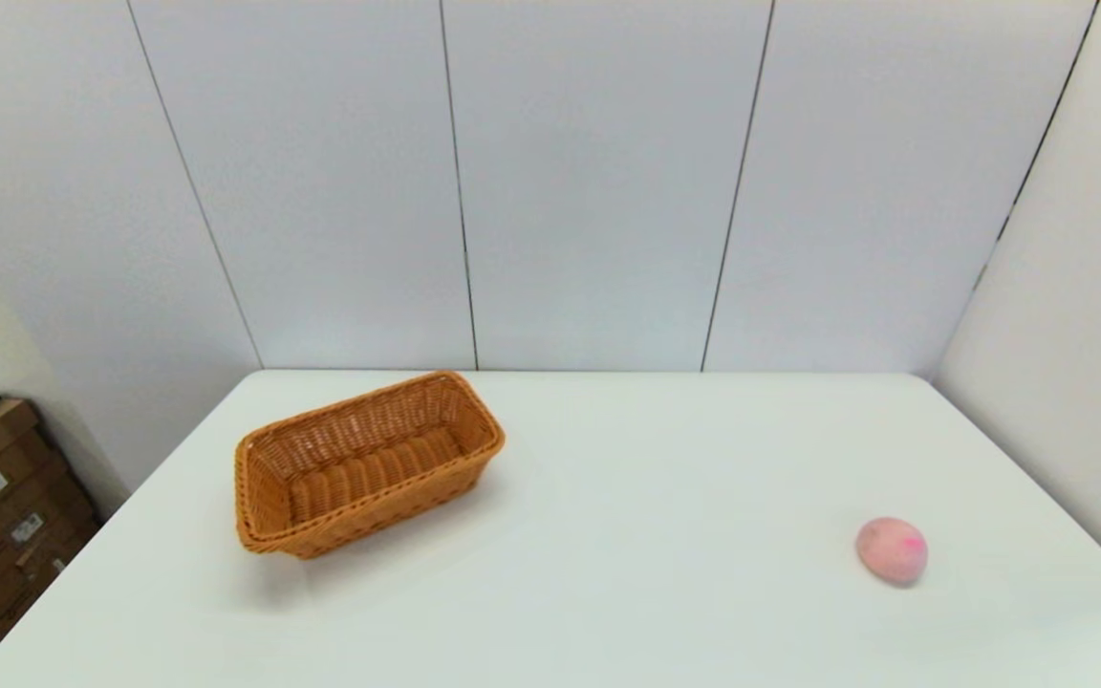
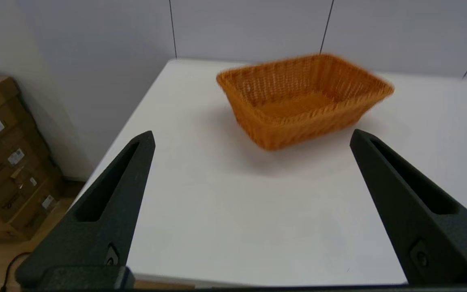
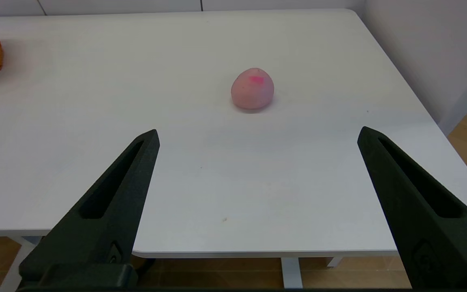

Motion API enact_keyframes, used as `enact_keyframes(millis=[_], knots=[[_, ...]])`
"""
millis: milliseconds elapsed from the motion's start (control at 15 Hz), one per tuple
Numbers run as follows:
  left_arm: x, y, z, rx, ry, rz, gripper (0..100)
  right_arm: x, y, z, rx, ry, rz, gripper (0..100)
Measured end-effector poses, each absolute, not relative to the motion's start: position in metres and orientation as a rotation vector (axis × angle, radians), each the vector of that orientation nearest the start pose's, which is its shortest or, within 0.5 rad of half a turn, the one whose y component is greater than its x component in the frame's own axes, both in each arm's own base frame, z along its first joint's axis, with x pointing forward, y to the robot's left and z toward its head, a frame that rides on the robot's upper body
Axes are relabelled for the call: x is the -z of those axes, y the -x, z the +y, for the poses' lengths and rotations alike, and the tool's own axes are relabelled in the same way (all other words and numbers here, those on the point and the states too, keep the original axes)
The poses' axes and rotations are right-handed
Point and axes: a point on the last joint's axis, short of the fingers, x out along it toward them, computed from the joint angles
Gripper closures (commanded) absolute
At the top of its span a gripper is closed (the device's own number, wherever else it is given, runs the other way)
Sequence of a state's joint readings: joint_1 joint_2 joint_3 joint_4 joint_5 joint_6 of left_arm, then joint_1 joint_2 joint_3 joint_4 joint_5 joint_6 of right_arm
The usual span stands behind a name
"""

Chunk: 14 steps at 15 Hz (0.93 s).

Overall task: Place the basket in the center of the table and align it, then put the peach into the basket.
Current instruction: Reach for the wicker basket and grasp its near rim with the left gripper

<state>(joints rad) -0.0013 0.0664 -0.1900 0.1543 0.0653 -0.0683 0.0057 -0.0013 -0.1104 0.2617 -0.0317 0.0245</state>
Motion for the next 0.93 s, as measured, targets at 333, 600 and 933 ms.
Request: enact_keyframes(millis=[333, 600, 933], knots=[[-0.207, -0.015, 0.002, -0.112, 0.216, 0.15, 0, -0.079, 0.033, -0.001, 0.029, -0.021, 0.15, 0], [-0.241, -0.12, 0.003, -0.208, 0.37, 0.384, 0, -0.079, 0.033, -0.001, 0.03, -0.021, 0.15, 0], [-0.196, -0.259, 0.007, -0.37, 0.522, 0.701, 0, -0.079, 0.033, -0.001, 0.029, -0.021, 0.15, 0]])
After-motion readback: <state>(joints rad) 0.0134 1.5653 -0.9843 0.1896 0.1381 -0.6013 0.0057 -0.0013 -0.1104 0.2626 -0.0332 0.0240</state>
